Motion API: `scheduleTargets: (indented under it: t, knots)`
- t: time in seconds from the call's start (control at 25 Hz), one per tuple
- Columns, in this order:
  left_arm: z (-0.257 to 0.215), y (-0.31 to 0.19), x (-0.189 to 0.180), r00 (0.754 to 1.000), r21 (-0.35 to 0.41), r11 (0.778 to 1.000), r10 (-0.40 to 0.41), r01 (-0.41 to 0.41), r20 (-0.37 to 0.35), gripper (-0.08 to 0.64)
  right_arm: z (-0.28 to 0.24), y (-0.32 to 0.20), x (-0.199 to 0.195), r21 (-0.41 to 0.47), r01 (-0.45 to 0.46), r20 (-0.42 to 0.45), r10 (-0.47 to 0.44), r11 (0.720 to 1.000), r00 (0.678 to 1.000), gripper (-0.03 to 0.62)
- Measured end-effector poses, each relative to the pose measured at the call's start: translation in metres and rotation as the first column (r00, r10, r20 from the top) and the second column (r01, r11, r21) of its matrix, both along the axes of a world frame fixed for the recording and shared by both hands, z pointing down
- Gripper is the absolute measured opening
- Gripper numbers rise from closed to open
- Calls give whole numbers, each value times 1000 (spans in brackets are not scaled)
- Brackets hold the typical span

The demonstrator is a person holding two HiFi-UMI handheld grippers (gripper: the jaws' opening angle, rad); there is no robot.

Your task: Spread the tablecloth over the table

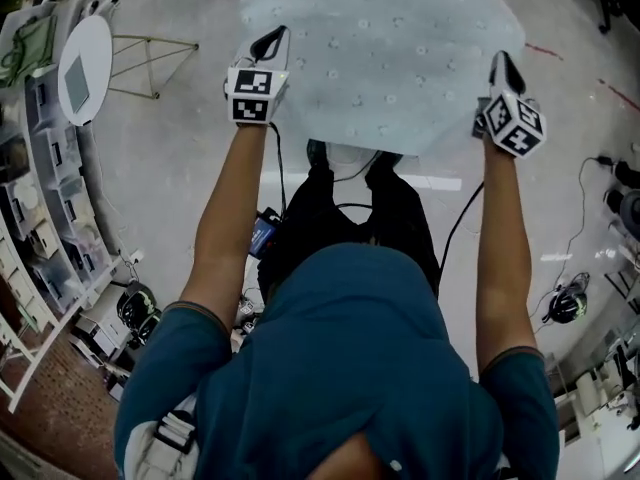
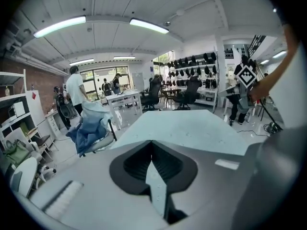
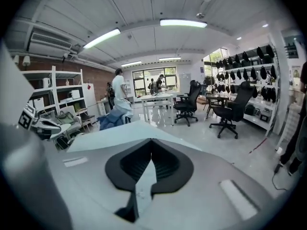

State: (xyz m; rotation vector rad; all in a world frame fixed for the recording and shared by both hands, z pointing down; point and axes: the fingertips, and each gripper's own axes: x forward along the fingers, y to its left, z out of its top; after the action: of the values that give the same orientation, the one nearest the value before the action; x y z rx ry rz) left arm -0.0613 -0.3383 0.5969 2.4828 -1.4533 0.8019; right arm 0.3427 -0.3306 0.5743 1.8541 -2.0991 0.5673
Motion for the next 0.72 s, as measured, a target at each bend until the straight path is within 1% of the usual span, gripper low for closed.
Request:
scheduleTargets:
  t: [0.12,0.24,0.36,0.48,0.6,0.72]
  knots:
    - [-50,4,-14,999,66,998,21,-19,-37,0,-51,12,-42,66,50,31,-53,997,998,11]
    - [-95,10,-32,996,120,992,50,-42,-68,0,-96,22,-88,128,126,41,-132,984,990,11]
    - [-139,17,-42,992,178,982,86,-68,-91,0,-139,34,-125,181,207,32,-216,961,976,11]
    - [-183,30,-53,987,238,968,114,-85,-112,0,-179,52,-158,223,272,1,-280,936,960,12]
    - [-223,40,-62,981,294,951,139,-93,-138,0,-219,68,-185,279,316,-44,-317,907,947,12]
    - [-262,53,-63,971,355,928,181,-116,-157,0,-261,84,-202,343,332,-78,-326,879,942,11]
